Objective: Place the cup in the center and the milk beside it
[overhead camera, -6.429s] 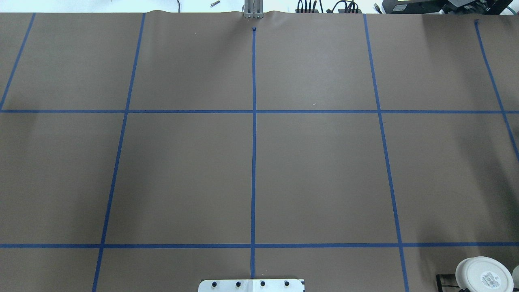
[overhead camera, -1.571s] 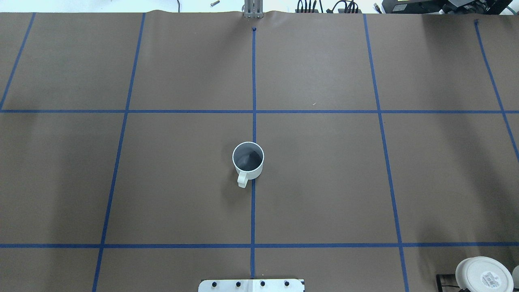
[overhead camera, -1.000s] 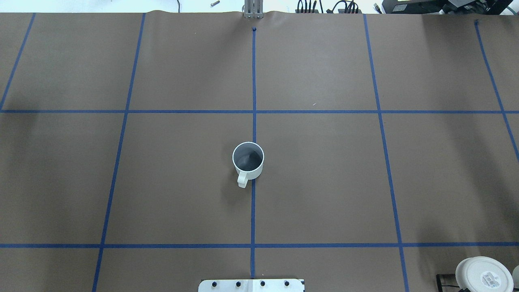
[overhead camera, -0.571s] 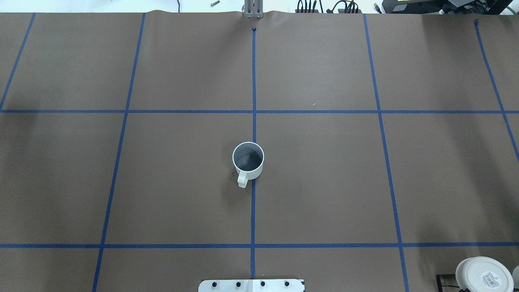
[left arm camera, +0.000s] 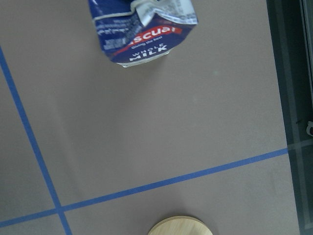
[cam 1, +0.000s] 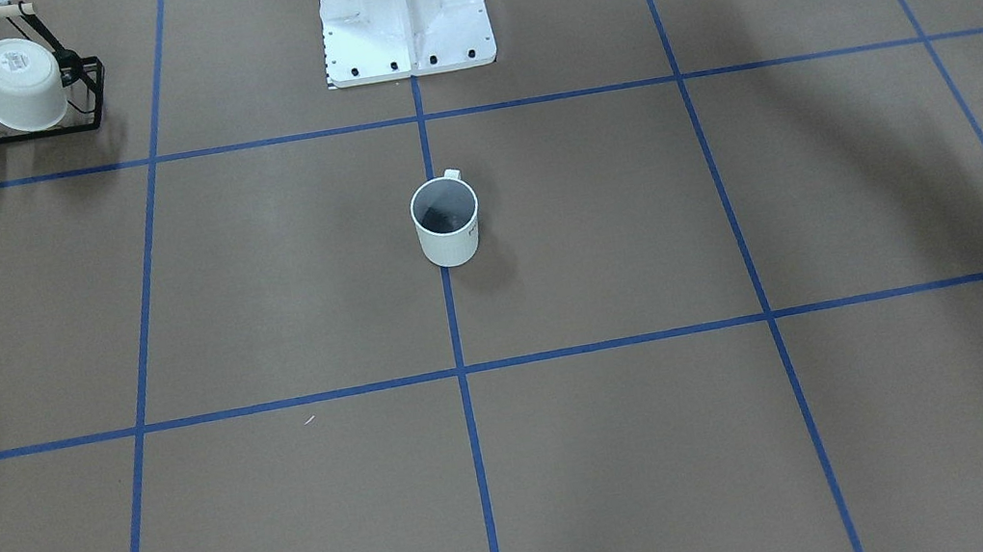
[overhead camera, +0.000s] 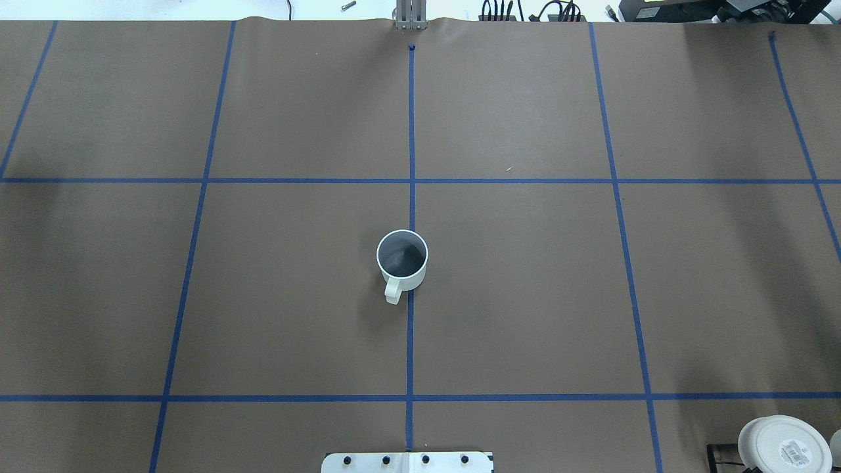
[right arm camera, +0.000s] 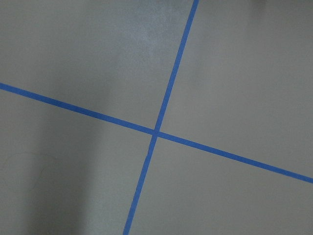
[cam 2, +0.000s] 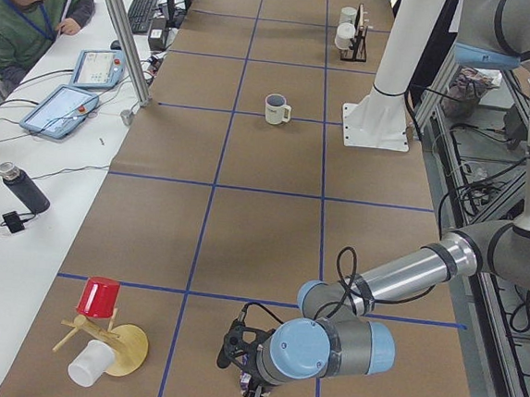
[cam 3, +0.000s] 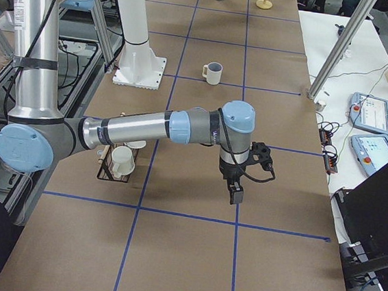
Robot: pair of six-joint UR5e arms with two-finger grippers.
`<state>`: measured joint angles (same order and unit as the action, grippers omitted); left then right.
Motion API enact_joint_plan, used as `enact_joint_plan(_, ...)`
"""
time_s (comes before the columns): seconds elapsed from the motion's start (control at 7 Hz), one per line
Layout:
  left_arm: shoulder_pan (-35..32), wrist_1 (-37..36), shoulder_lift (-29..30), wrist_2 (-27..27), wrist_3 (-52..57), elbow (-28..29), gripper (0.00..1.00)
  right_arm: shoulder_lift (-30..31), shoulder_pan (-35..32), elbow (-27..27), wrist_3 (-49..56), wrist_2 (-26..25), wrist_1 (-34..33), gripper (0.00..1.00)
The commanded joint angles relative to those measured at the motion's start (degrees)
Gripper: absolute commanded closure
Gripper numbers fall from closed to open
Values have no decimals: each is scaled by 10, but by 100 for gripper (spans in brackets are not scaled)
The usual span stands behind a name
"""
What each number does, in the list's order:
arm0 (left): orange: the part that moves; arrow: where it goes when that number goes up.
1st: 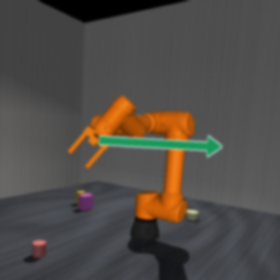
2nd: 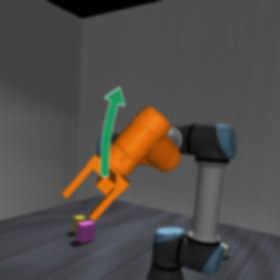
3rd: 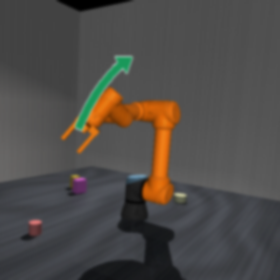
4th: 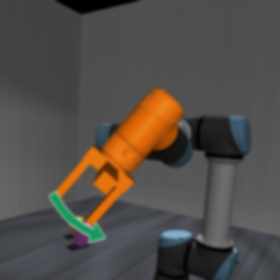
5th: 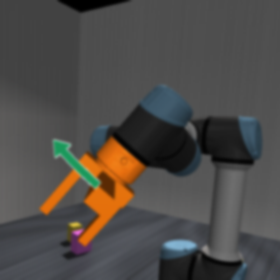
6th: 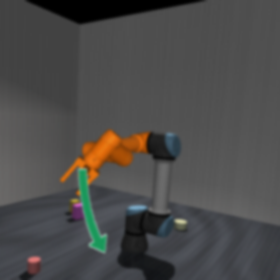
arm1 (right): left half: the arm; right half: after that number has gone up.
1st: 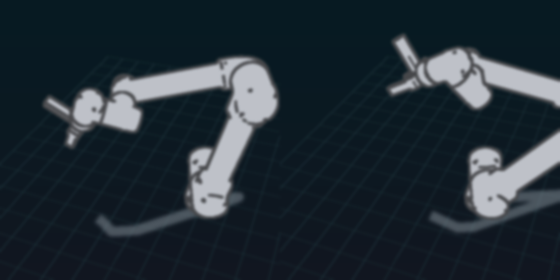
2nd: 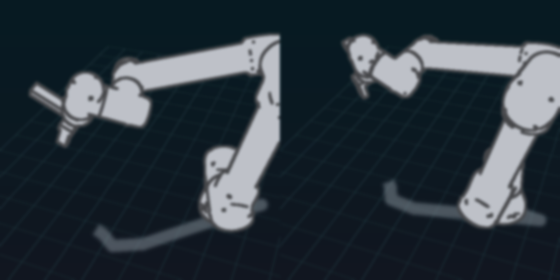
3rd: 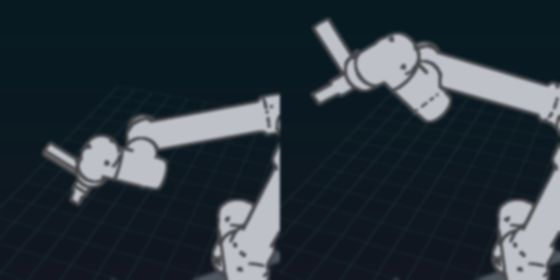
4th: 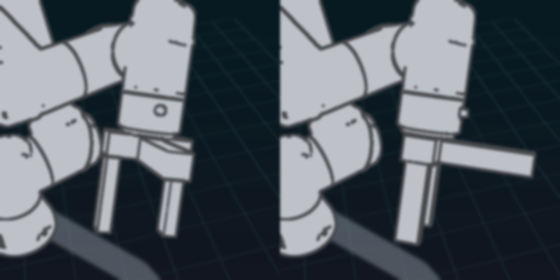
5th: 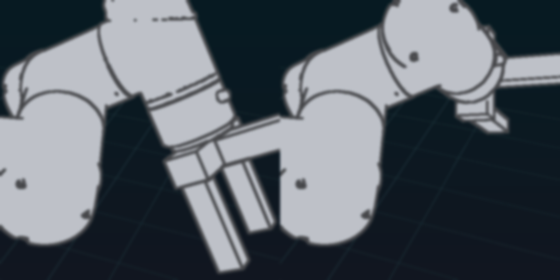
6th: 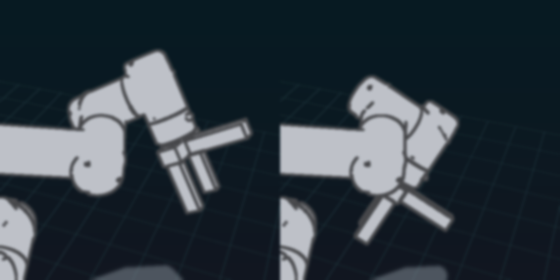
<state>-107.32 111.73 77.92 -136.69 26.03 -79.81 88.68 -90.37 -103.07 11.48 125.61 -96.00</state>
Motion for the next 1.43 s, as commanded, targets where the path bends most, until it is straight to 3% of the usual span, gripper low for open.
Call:
enact_joint_plan(0.0, 0, 1, -2, -1, -4, 9, 1, 0, 0, 1, -1, -1, 1, 0)
enact_joint_plan(1.29, 5, 1, 2, -8, -19, 11, 1, 1, -1, 7, -1, -12, 1, 0)
